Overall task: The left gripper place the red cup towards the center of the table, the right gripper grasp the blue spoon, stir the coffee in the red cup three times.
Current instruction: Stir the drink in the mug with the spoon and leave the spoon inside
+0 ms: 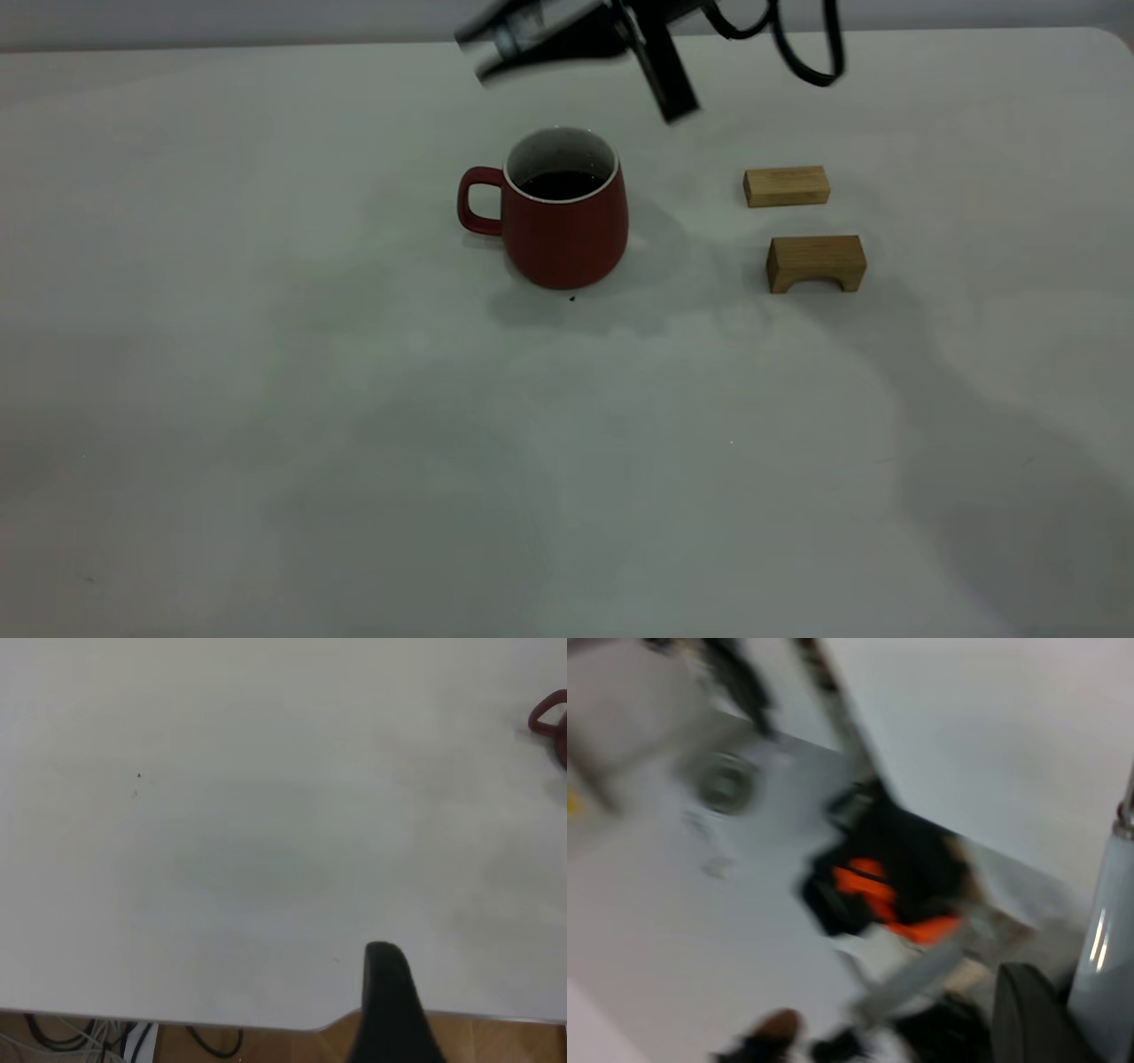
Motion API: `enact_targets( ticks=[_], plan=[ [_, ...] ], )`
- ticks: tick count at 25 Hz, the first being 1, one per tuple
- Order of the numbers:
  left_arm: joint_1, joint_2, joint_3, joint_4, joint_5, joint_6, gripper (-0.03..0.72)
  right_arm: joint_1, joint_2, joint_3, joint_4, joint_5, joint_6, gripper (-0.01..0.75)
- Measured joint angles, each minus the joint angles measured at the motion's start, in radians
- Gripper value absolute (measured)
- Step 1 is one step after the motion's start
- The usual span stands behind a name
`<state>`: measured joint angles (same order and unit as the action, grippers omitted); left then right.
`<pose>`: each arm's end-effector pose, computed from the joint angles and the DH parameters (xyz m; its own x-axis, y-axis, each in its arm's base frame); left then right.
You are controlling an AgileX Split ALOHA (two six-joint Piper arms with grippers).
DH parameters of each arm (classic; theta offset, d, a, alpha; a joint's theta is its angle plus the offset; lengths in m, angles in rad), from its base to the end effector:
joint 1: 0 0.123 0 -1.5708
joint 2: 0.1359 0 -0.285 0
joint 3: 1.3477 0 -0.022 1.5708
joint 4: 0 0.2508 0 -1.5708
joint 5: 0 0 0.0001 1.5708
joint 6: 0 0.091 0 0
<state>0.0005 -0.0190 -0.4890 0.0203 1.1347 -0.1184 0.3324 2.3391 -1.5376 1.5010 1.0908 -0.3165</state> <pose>-0.0097 0.0017 0.2683 -0.5088 -0.1098 -0.8539 -0.0725 0.9938 -0.0847 0.4046 0.2249 0.1198 -0.9490 0.1126 0.2945 0.3153 0.3306 0.8896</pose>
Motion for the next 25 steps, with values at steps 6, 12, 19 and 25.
enact_targets(
  ticks=[6, 12, 19, 25],
  plan=[
    [0.000, 0.000, 0.000, 0.000, 0.000, 0.000, 0.551, -0.002, 0.002, 0.000, 0.231, -0.005, 0.123, 0.136],
    [0.000, 0.000, 0.000, 0.000, 0.000, 0.000, 0.551, -0.002, 0.002, 0.000, 0.251, -0.030, 0.583, 0.136],
    [0.000, 0.000, 0.000, 0.000, 0.000, 0.000, 0.551, -0.004, 0.082, -0.051, 0.256, -0.003, 0.881, 0.136],
    [0.000, 0.000, 0.000, 0.000, 0.000, 0.000, 0.551, -0.039, 0.168, -0.062, 0.252, -0.011, 0.890, 0.136]
  ],
)
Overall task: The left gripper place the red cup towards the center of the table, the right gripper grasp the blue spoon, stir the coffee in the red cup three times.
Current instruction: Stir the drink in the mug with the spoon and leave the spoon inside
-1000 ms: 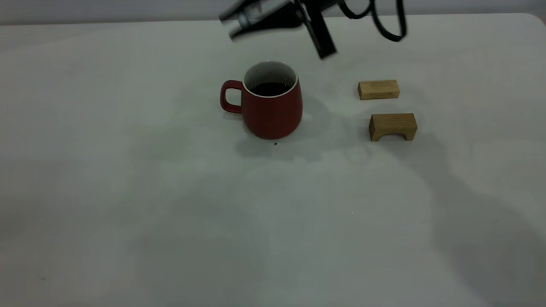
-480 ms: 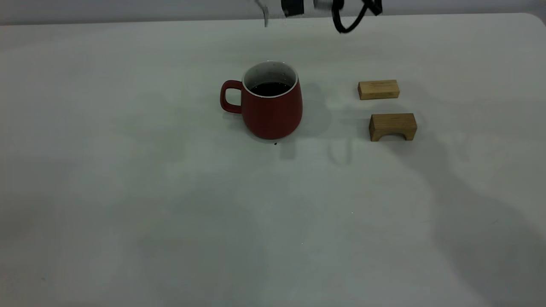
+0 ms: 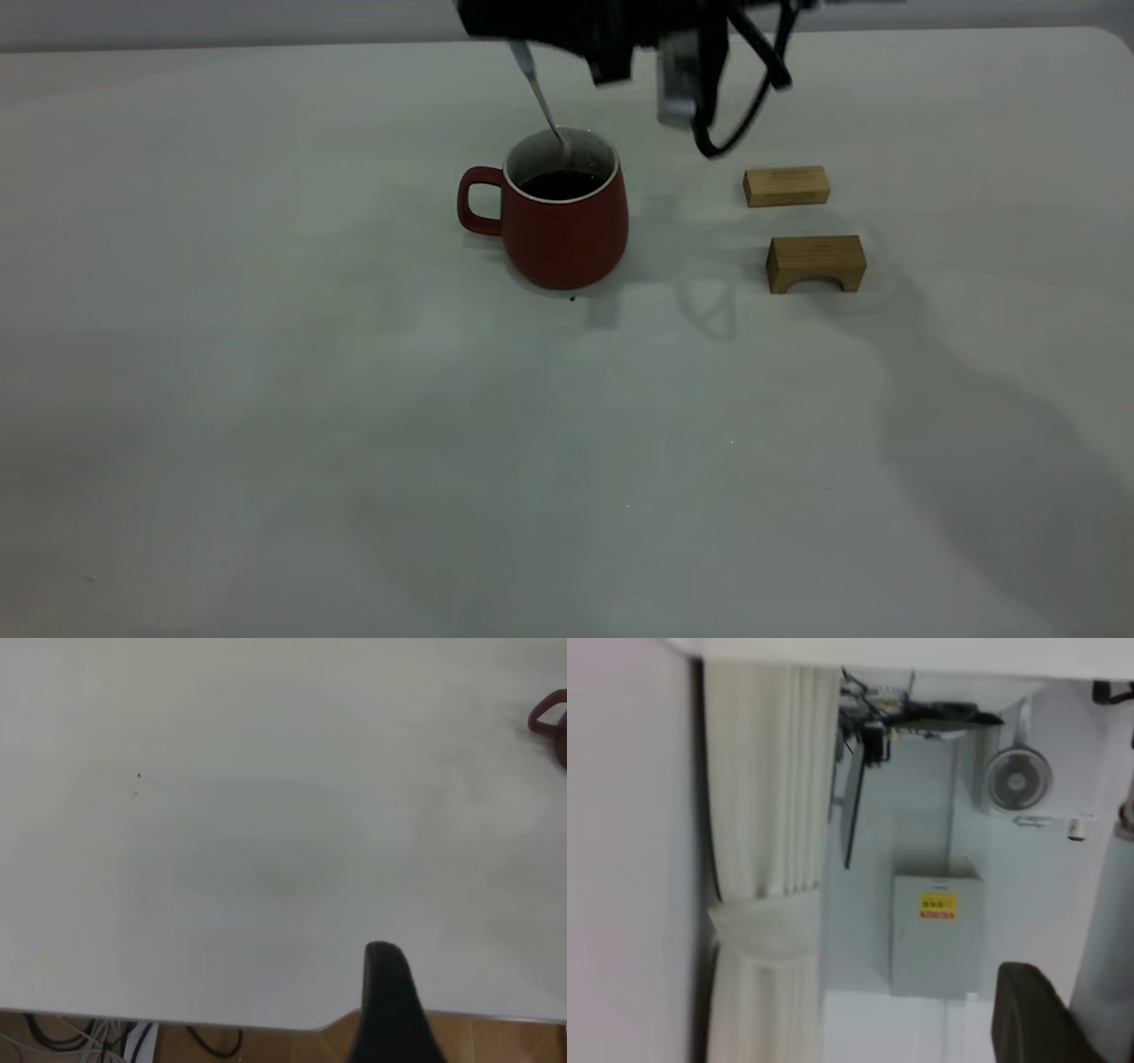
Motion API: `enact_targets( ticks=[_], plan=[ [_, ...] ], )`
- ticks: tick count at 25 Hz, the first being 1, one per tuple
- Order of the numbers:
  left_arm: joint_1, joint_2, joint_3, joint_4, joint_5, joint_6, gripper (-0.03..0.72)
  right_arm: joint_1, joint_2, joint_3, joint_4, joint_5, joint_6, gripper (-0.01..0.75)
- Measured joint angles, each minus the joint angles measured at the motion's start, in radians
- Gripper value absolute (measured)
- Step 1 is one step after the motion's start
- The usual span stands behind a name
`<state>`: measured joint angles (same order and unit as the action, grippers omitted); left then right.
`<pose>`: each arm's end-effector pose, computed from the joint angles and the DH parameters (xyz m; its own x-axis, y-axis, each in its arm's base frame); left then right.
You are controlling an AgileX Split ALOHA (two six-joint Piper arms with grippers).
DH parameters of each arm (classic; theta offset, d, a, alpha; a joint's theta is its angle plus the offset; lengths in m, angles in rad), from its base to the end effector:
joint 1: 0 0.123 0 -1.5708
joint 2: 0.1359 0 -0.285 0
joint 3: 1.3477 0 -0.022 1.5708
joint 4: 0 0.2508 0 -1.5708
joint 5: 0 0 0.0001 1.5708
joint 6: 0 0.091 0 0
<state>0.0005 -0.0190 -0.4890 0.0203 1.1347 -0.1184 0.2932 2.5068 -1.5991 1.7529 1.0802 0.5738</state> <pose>-0.0097 0.0017 0.2683 -0.5088 -0.1098 -0.8539 -0.0725 0.9938 -0.0847 0.4340 0.2135 0.0695 -0.1436 0.2605 0.9547 0.9752 -0.1272 0.1814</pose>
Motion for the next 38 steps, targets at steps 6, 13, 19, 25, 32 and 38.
enact_targets(
  ticks=[6, 13, 19, 25, 32, 38],
  plan=[
    [0.000, 0.000, 0.000, 0.000, 0.000, 0.000, 0.551, -0.020, 0.069, -0.011, 0.005, -0.008, 0.001, 0.136],
    [0.000, 0.000, 0.000, 0.000, 0.000, 0.000, 0.551, 0.018, 0.169, -0.170, 0.005, 0.025, 0.005, 0.136],
    [0.000, 0.000, 0.000, 0.000, 0.000, 0.000, 0.551, -0.041, 0.135, -0.106, -0.015, 0.022, 0.005, 0.136],
    [0.000, 0.000, 0.000, -0.001, 0.000, 0.000, 0.551, -0.047, 0.073, 0.033, 0.004, 0.024, 0.005, 0.135],
    [0.000, 0.000, 0.000, -0.001, 0.000, 0.000, 0.551, -0.003, 0.132, -0.139, 0.005, 0.037, 0.005, 0.134],
    [0.000, 0.000, 0.000, -0.001, 0.000, 0.000, 0.551, -0.072, 0.115, -0.056, -0.005, 0.047, 0.005, 0.134]
  ],
)
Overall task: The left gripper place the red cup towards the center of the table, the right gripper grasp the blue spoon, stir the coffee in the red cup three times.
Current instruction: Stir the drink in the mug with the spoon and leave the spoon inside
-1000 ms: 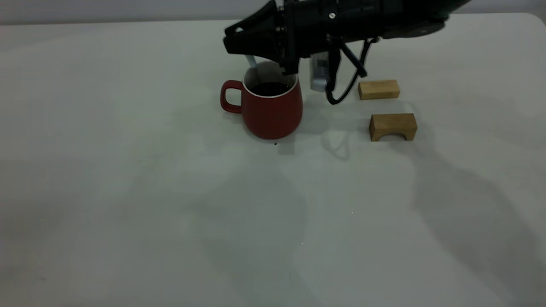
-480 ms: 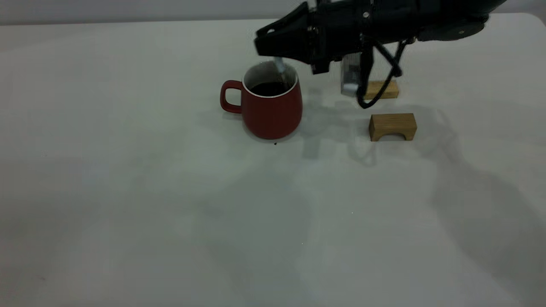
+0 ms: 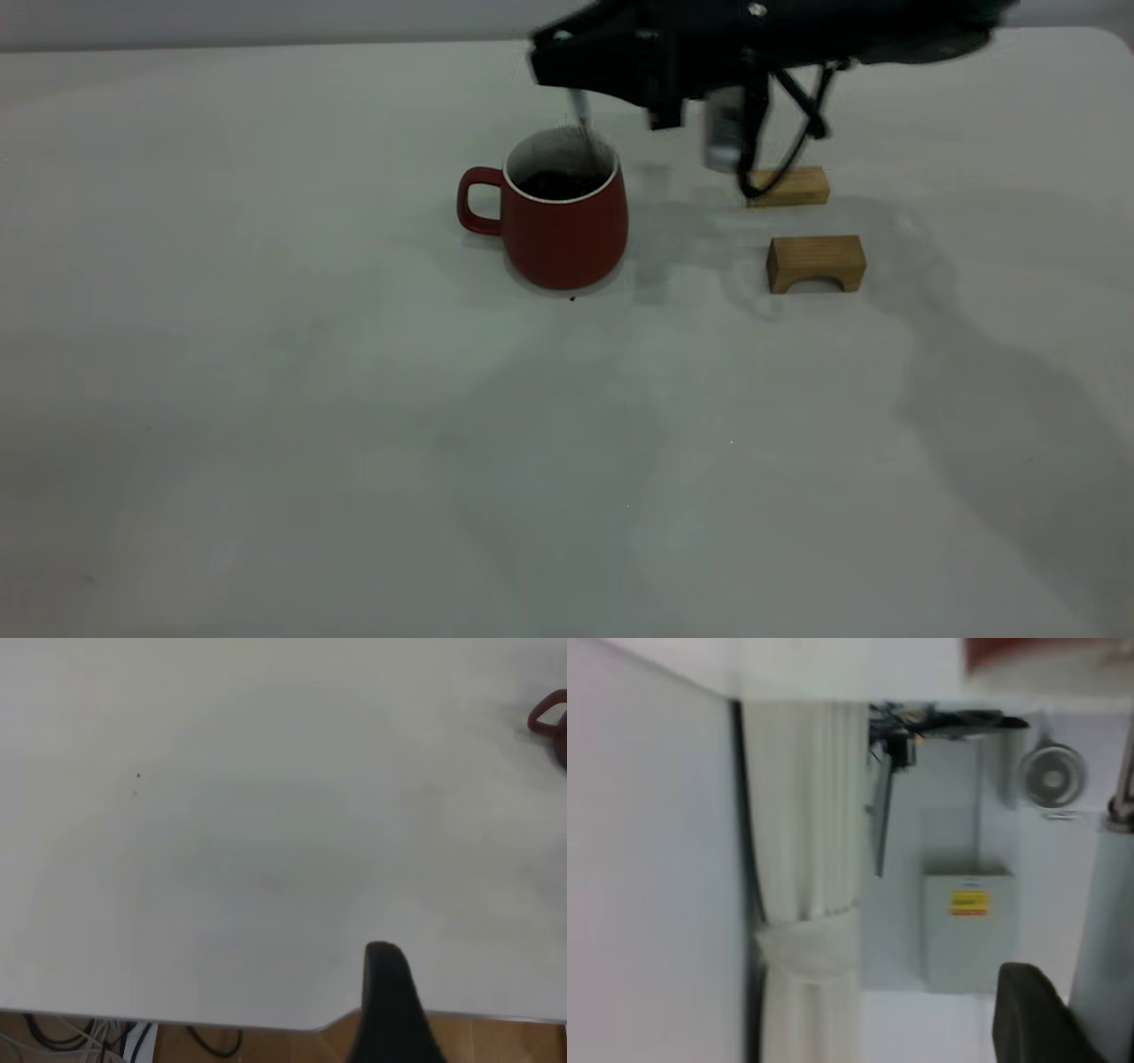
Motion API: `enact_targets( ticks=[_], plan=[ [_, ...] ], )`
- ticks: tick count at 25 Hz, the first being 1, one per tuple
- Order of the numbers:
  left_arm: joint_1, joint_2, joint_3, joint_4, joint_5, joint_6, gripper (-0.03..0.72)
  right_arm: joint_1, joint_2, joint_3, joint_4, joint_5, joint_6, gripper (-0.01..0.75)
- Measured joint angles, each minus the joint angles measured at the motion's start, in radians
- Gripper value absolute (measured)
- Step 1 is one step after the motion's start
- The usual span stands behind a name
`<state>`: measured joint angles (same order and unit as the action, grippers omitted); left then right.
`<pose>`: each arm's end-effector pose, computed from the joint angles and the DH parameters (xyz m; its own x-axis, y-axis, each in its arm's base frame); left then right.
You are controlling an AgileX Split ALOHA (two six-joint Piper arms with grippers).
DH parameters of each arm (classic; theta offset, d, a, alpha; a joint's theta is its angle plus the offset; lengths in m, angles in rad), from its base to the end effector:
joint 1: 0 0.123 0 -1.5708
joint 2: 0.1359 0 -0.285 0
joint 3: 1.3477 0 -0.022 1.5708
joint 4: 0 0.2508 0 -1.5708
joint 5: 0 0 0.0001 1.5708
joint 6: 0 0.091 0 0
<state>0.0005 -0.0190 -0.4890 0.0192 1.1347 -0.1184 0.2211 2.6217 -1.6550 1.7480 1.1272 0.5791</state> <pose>-0.0097 0.0016 0.2683 -0.5088 -0.1103 -0.8538 -0.0719 0.9937 -0.0856 0.4477 0.1836 0.0298 -0.0741 0.2469 0.9662 0.9787 -0.1682 0.1180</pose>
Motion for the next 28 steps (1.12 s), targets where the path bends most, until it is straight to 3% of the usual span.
enact_targets(
  ticks=[4, 8, 12, 16, 19, 24, 28],
  plan=[
    [0.000, 0.000, 0.000, 0.000, 0.000, 0.000, 0.551, 0.048, -0.003, -0.008, 0.004, -0.001, 0.007, 0.134],
    [0.000, 0.000, 0.000, 0.000, 0.000, 0.000, 0.551, 0.101, 0.034, -0.125, 0.009, -0.002, 0.033, 0.134],
    [0.000, 0.000, 0.000, 0.000, 0.000, 0.000, 0.551, 0.062, 0.047, -0.143, -0.002, -0.010, 0.011, 0.134],
    [0.000, 0.000, 0.000, 0.000, 0.000, 0.000, 0.551, 0.009, -0.016, 0.000, 0.001, -0.021, 0.001, 0.134],
    [0.000, 0.000, 0.000, 0.000, 0.000, 0.000, 0.551, 0.024, -0.047, 0.074, 0.007, -0.014, 0.003, 0.134],
    [0.000, 0.000, 0.000, 0.000, 0.000, 0.000, 0.551, 0.092, -0.004, -0.036, 0.008, -0.011, 0.010, 0.134],
    [0.000, 0.000, 0.000, 0.000, 0.000, 0.000, 0.551, 0.087, 0.018, -0.102, 0.009, -0.068, 0.011, 0.133]
  ],
)
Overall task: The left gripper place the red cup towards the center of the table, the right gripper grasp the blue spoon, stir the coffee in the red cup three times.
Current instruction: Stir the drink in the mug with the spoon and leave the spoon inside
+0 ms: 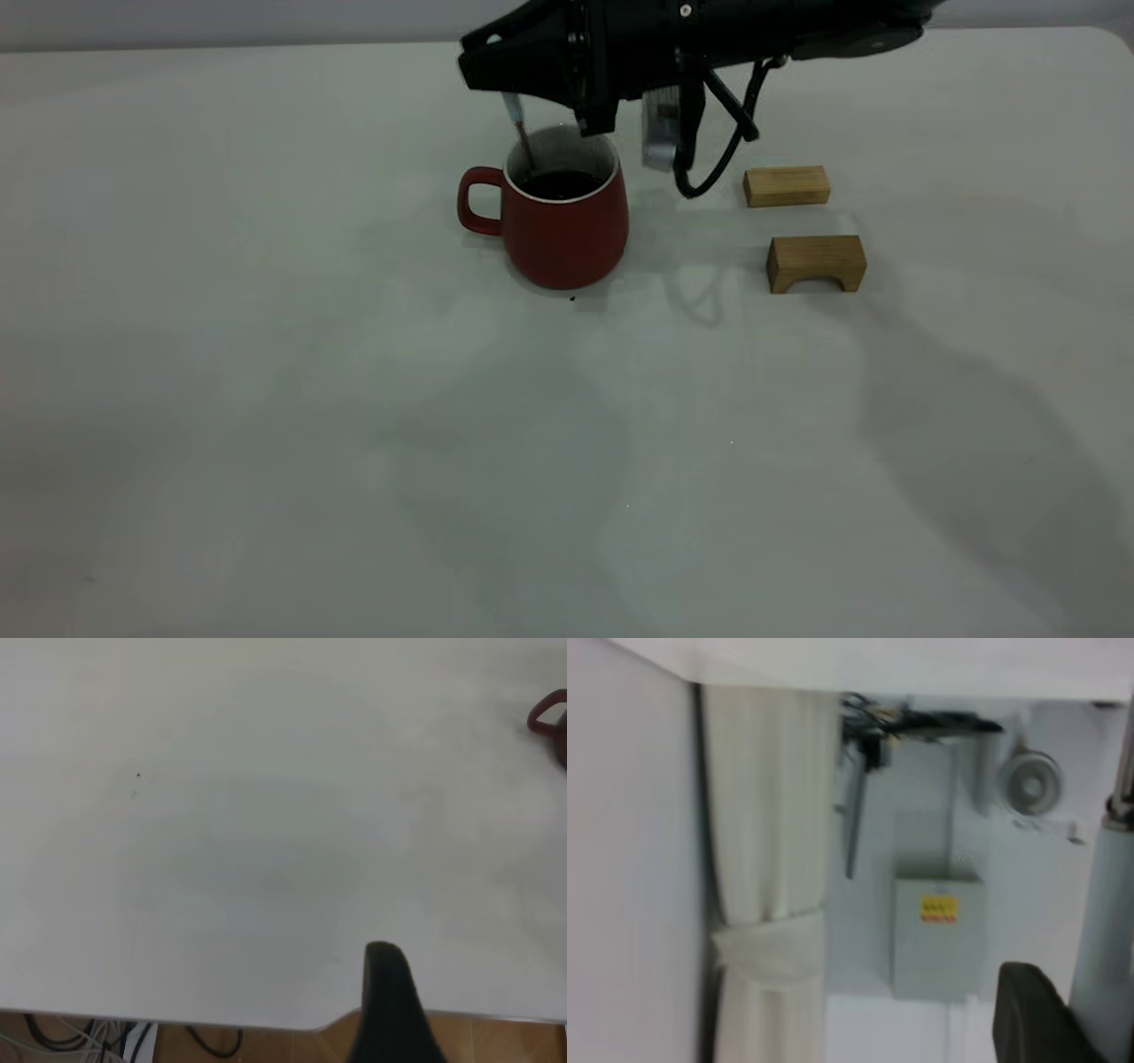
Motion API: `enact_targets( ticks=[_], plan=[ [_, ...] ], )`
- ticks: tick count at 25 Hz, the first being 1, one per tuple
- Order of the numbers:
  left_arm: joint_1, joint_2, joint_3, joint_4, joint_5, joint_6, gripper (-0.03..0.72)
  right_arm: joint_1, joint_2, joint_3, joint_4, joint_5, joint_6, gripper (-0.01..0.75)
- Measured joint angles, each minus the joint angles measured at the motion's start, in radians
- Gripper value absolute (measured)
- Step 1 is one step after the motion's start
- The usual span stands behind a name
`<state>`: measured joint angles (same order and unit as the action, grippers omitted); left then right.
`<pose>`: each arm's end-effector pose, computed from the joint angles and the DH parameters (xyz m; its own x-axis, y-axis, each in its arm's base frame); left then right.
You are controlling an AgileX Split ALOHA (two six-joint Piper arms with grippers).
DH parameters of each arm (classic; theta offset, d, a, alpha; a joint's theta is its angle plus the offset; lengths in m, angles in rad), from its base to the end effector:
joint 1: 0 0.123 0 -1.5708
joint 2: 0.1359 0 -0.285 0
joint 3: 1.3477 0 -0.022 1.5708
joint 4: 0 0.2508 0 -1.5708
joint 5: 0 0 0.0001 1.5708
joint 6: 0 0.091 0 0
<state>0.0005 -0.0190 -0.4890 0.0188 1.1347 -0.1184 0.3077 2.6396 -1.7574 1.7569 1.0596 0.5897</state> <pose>-0.0097 0.0015 0.2683 -0.5089 -0.1105 -0.8537 -0.0716 0.9937 -0.0859 0.4520 0.2255 0.0400 -0.1506 0.2634 0.9528 0.9727 -0.1328 0.1905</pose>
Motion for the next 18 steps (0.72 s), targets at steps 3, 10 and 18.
enact_targets(
  ticks=[3, 10, 18],
  plan=[
    [0.000, 0.000, 0.000, -0.001, 0.000, 0.000, 0.551, -0.021, 0.000, -0.001, 0.003, -0.037, 0.000, 0.133],
    [0.000, 0.000, 0.000, -0.001, 0.000, 0.000, 0.551, -0.037, 0.000, 0.011, -0.002, -0.012, -0.038, 0.142],
    [0.000, 0.000, 0.000, -0.001, 0.000, 0.000, 0.551, -0.037, -0.023, 0.011, -0.103, 0.021, -0.341, 0.495]
  ],
)
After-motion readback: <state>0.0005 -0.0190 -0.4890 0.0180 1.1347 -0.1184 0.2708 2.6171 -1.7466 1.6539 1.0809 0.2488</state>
